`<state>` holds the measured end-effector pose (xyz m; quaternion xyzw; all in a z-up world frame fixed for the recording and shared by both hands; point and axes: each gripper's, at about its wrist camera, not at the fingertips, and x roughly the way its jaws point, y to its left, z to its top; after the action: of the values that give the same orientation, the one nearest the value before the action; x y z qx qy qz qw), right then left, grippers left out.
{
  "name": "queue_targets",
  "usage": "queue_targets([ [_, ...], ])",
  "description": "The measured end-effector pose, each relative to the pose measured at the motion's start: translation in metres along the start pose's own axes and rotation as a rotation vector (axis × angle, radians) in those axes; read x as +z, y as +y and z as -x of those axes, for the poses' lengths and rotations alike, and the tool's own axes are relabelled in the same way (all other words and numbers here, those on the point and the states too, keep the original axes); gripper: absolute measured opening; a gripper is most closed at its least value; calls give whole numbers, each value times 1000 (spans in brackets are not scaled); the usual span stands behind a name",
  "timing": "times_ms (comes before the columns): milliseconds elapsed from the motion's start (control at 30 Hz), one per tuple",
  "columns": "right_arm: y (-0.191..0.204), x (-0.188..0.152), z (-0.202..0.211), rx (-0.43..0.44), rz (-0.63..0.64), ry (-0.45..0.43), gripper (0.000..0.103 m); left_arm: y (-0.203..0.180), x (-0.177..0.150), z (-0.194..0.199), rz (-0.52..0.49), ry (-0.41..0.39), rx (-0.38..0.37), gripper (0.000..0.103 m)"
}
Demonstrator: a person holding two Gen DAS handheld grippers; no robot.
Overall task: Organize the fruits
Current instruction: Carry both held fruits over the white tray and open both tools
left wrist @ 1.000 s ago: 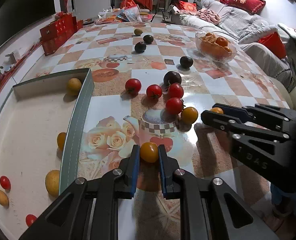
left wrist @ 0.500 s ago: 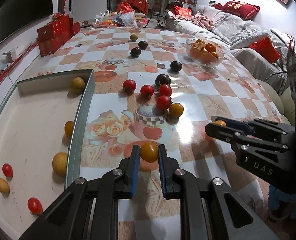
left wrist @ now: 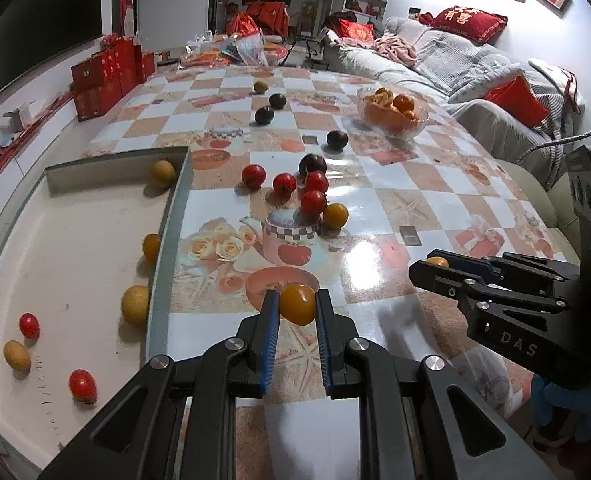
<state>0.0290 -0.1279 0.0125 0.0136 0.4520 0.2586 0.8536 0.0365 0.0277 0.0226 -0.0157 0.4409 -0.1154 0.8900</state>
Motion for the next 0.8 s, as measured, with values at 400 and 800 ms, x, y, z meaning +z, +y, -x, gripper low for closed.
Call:
queue_targets([
  [400,51,23,9,48,72,-23,23,31,5,45,1,-80,19,19],
  [800,125,51,-18,139,166,-1,23,119,12,60,85,-108,161,19],
])
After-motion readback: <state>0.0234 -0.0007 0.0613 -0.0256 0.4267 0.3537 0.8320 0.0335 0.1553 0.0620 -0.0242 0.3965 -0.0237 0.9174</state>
